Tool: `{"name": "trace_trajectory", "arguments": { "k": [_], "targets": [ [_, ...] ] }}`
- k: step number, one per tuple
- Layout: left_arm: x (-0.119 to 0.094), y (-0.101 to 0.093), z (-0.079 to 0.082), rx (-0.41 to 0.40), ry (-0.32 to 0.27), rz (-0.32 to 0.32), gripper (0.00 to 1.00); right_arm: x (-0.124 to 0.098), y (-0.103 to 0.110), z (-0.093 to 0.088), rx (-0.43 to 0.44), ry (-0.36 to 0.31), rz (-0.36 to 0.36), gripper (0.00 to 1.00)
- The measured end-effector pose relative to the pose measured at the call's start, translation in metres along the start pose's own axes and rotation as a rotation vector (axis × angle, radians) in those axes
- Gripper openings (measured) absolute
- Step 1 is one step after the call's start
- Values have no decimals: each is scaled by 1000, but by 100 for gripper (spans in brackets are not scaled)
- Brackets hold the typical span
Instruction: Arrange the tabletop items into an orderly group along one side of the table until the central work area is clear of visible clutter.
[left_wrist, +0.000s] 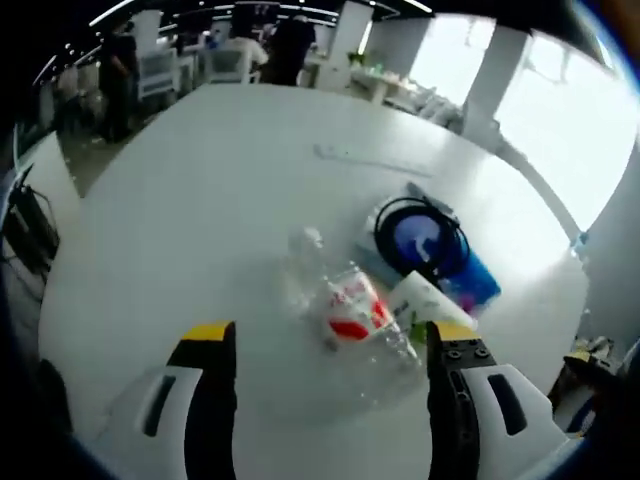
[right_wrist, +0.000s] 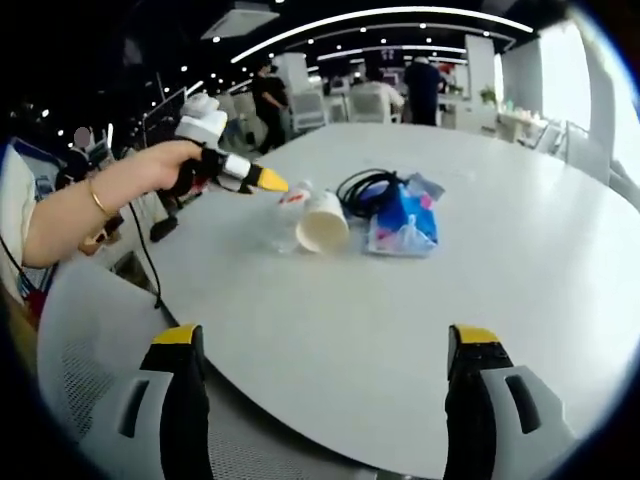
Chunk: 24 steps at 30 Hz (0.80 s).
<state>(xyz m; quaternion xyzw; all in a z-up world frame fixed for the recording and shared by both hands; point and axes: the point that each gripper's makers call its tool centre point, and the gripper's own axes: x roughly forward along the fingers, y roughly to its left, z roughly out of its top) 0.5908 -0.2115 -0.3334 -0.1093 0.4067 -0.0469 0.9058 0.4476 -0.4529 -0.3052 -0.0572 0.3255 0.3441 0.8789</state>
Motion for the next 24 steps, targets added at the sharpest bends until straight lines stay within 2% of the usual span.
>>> {"name": "trace_trajectory", "arguments": {
  "k": [4, 8, 10, 20, 21, 24],
  "targets": [
    [6, -1, 0, -9, 23, 10, 72, 0, 0, -1, 5, 5, 3, 99],
    [13, -2, 4, -27, 22, 22, 70, 0, 0, -1, 12, 3, 1, 99],
    [16, -3, -2, -40, 73, 25, 66, 0, -1, -1, 13, 4, 1, 99],
    [30, -2, 3, -139, 75, 77, 55, 0, -1, -2, 12, 12, -4, 98],
    [30, -1, 4, -162, 69, 102, 55, 1, -1, -3, 8, 18, -3, 98],
    [32, -4, 7, -151, 59, 111, 54, 1, 0, -4, 2, 21, 0, 98]
  ]
}}
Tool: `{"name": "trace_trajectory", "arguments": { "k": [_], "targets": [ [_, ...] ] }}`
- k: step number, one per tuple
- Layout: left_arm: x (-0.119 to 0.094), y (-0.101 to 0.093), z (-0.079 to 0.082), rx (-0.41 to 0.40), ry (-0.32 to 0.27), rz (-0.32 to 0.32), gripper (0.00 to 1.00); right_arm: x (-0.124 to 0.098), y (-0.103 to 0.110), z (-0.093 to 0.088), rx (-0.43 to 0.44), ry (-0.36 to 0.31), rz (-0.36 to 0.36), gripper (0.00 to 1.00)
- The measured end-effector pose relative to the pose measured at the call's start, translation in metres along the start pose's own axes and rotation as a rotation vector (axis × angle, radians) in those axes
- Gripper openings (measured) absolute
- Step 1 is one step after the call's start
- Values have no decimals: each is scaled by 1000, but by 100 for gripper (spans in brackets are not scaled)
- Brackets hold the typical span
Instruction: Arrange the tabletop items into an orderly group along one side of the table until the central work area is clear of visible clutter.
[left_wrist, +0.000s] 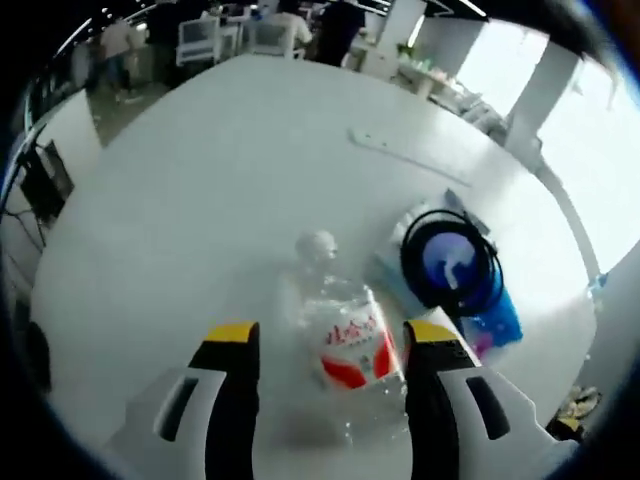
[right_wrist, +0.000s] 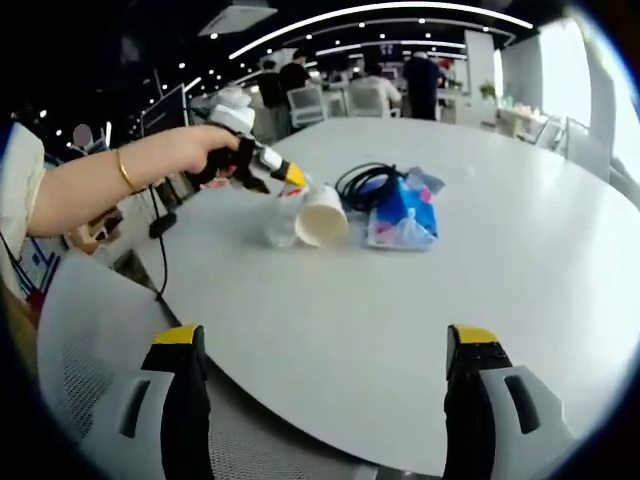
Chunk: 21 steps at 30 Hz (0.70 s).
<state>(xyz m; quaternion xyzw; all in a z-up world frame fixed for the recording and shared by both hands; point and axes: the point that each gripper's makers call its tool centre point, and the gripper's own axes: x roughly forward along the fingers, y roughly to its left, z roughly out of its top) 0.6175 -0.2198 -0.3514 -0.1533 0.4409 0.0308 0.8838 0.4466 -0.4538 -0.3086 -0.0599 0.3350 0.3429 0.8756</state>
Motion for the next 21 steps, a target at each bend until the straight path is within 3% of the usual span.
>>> {"name": "trace_trajectory", "arguments": {
  "k": [5, 7, 8, 15, 21],
  "targets": [
    [6, -3, 0, 1, 36, 13, 45, 0, 0, -1, 0, 6, 2, 98],
    [6, 1, -5, 14, 75, 51, 42, 0, 0, -1, -3, 7, 1, 98],
    [8, -4, -2, 11, 60, 37, 42, 0, 0, -1, -4, 4, -1, 98],
    [12, -9, -5, 39, 121, 53, 36, 0, 0, -3, -4, 12, -2, 98],
    [15, -8, -12, -34, 192, 58, 37, -1, -3, -2, -2, 6, -16, 97]
  ]
}}
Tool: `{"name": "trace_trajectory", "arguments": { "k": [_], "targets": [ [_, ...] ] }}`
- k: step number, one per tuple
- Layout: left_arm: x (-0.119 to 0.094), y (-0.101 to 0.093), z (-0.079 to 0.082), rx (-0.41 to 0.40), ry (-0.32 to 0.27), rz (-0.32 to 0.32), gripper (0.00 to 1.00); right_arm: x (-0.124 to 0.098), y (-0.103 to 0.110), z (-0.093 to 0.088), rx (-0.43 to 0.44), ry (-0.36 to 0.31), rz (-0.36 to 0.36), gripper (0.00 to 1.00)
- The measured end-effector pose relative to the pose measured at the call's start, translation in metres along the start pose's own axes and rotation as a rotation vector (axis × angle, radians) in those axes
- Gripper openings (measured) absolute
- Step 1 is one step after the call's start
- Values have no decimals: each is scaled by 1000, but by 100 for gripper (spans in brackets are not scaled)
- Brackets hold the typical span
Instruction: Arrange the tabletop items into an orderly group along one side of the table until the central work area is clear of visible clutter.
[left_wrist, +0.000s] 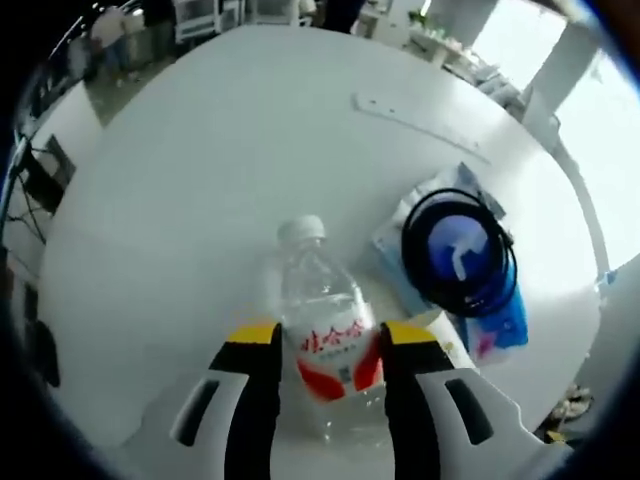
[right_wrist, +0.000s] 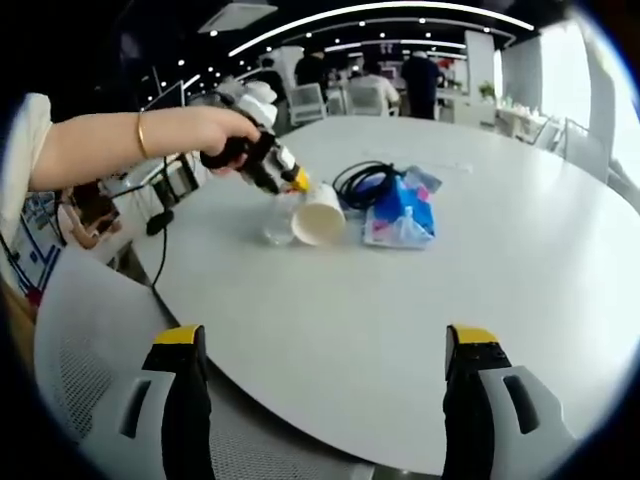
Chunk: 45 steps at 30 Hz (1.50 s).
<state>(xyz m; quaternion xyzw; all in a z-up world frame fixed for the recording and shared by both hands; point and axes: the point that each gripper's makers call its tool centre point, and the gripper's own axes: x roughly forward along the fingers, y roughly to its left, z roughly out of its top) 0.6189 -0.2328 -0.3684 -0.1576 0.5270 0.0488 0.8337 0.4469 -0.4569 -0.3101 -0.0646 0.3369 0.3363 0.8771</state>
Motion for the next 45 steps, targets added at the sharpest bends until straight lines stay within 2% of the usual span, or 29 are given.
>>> {"name": "trace_trajectory", "arguments": {
  "k": [6, 9, 10, 11, 15, 17, 19, 20, 28, 35, 40, 45],
  "targets": [
    [6, 2, -3, -58, 27, -19, 39, 0, 1, 0, 0, 0, 1, 97],
    [11, 0, -5, -129, 46, -62, 40, 0, 0, 0, 0, 0, 1, 97],
    [12, -1, -7, -190, 64, -71, 40, 0, 0, 0, 0, -1, 1, 97],
    [12, -2, -7, -205, 74, -79, 39, 0, 0, 0, 0, -1, 1, 97],
    [11, -2, -4, -119, 63, -67, 38, 0, 0, -1, 1, 2, 0, 97],
    [9, -3, -1, -53, 53, -55, 36, 0, 0, -1, 0, 2, 0, 97],
    [5, -4, 9, 34, 7, -39, 34, 0, 0, -1, 0, 2, -1, 97],
    [7, -2, 9, 76, 19, -30, 33, 0, 0, -1, 1, 2, 0, 97],
    [6, -4, 6, 68, -1, -65, 32, 1, 0, -1, -2, 5, 3, 97],
    [1, -8, 2, 118, 10, -101, 32, 1, 2, -2, -10, 10, 9, 97],
    [-8, -15, 12, 199, -62, -136, 31, 1, 2, -2, -13, 12, 10, 97],
    [-16, -14, 24, 201, -103, -144, 31, 1, 2, -2, -16, 12, 10, 97]
  ]
}}
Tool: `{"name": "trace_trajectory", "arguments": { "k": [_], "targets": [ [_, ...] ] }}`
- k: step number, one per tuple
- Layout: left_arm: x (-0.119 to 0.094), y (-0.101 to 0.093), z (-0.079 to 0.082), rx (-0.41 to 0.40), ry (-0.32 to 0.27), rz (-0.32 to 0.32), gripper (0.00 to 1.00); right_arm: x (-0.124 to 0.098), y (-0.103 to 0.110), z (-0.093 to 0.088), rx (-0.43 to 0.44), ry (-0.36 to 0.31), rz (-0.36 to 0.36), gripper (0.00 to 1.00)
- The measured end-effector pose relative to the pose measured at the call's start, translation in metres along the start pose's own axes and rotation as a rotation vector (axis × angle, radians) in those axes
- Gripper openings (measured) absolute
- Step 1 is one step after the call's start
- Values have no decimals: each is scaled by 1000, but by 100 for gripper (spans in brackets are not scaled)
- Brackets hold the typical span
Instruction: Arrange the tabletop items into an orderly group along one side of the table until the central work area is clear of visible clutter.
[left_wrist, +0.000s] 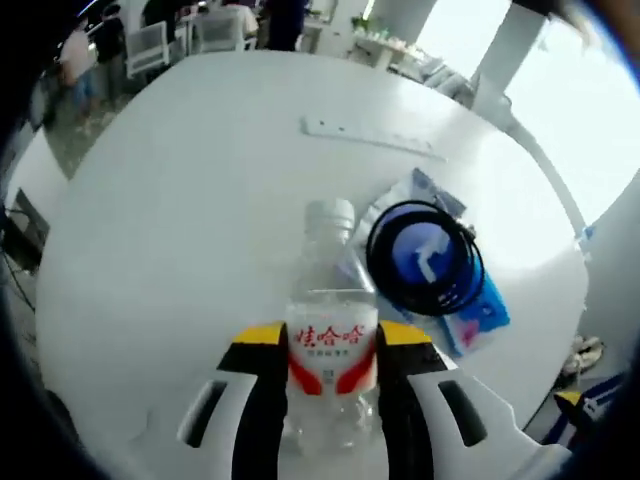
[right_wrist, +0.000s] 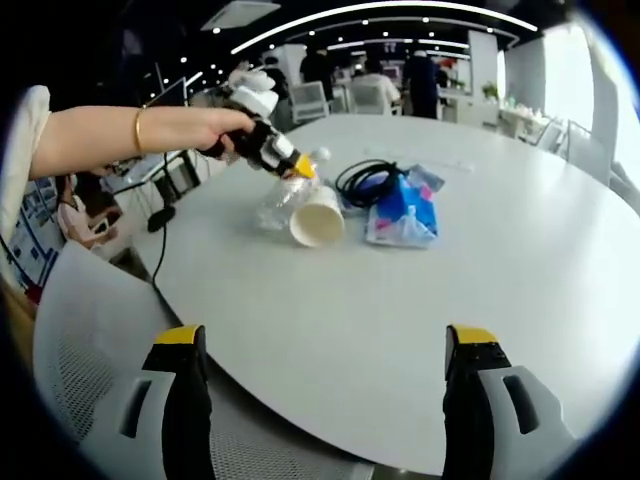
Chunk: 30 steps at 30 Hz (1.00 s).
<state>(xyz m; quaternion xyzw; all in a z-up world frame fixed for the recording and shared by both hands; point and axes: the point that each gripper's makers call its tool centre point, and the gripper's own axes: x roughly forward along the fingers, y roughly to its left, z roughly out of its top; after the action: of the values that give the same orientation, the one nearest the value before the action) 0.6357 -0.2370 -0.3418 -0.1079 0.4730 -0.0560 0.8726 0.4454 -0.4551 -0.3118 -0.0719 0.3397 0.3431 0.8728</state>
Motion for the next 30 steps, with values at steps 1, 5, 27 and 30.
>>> {"name": "trace_trajectory", "arguments": {
  "k": [1, 5, 27, 30],
  "targets": [
    [-2, 0, 4, 7, -15, -3, 31, 0, 0, 0, -2, 1, 1, 97],
    [-10, 0, 20, 46, -92, -9, 31, 0, 0, 1, -3, -3, 1, 97],
    [-32, 12, 28, 86, -309, 23, 32, 0, 2, 0, -26, 1, -1, 97],
    [-33, 10, 25, 112, -318, 27, 32, 0, 3, 0, -29, 3, 2, 97]
  ]
}}
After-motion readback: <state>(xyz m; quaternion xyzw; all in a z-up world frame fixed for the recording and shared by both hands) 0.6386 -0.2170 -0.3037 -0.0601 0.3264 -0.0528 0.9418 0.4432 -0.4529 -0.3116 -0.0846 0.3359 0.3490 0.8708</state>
